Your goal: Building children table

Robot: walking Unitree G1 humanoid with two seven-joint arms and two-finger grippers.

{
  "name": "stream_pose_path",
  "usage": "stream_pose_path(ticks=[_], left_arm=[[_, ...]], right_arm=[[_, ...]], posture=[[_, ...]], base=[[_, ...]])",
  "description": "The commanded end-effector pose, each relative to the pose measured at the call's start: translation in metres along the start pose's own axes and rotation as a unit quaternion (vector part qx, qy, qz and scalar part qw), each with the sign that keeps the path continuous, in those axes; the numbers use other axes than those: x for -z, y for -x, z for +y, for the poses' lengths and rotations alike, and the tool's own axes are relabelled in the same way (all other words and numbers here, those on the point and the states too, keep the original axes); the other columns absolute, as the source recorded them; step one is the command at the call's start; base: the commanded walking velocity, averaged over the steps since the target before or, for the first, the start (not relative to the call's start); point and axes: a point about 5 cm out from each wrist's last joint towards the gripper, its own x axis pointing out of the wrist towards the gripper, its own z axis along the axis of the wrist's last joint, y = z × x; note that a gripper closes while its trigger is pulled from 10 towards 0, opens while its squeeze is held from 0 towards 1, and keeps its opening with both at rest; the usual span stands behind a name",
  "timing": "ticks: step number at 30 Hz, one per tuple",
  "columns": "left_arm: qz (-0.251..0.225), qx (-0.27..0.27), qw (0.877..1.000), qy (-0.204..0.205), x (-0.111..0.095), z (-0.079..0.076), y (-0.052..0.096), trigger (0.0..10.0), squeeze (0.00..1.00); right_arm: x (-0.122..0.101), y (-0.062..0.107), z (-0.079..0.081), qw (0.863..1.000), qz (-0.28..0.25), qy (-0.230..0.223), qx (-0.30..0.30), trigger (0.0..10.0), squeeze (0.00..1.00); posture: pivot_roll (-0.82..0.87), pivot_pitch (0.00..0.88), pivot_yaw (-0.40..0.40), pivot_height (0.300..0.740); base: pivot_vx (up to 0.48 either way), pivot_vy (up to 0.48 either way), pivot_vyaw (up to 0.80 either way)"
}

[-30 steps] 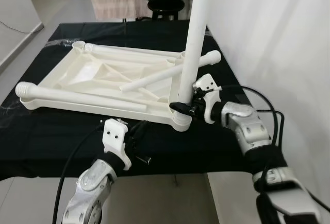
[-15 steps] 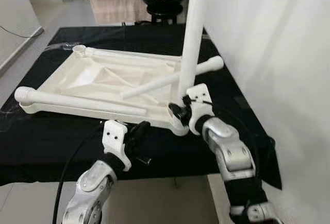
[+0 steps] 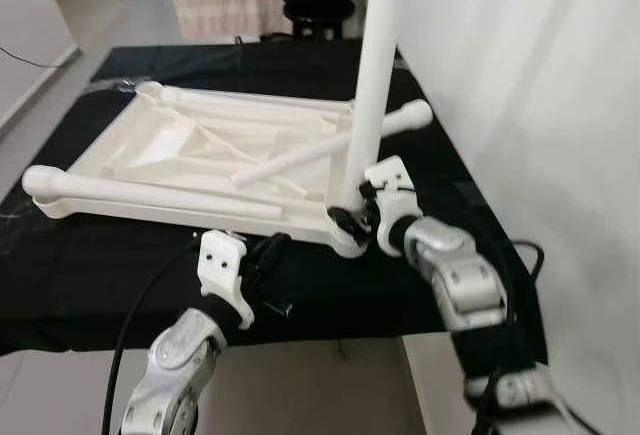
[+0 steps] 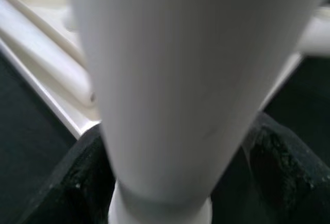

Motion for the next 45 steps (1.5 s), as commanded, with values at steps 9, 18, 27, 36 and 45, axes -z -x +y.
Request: stream_pose_path(ticks=[9,18,27,36,45], left_arm=[[0.012,-0.001,1.0,0.001,0.006,0.0,0.002,10.0,0.0],[0.014,0.001,1.0,0.003,0.007,-0.003,0.003,10.0,0.0],[0.013,-0.001,1.0,0.004,0.006,-0.004,0.003,10.0,0.0],[0.011,-0.003,1.0,0.003,0.003,-0.001,0.006,10.0,0.0],[0.017,0.004,1.0,0.002,0.003,0.003,0.006,10.0,0.0]], right_arm=[[0.008,0.01,0.003,0.97,0.021,0.049,-0.237,10.0,0.0],[0.017,-0.004,-0.022,0.975,0.054,0.033,-0.214,0.0,0.0],[0.029,-0.003,-0.029,0.976,0.061,0.017,-0.207,0.0,0.0],[0.06,0.007,-0.029,0.992,0.106,-0.05,0.054,0.0,0.0],[0.057,0.016,0.011,0.975,0.101,-0.088,0.176,0.0,0.0]], posture=[[0.02,0.08,-0.04,0.74],[0.03,0.081,-0.042,0.74],[0.03,0.091,-0.042,0.74],[0.01,0.127,-0.035,0.74],[0.02,0.12,-0.023,0.74]], base=[[0.0,0.0,0.0],[0.0,0.0,0.0],[0.0,0.0,0.0],[0.0,0.0,0.0],[0.0,0.0,0.0]])
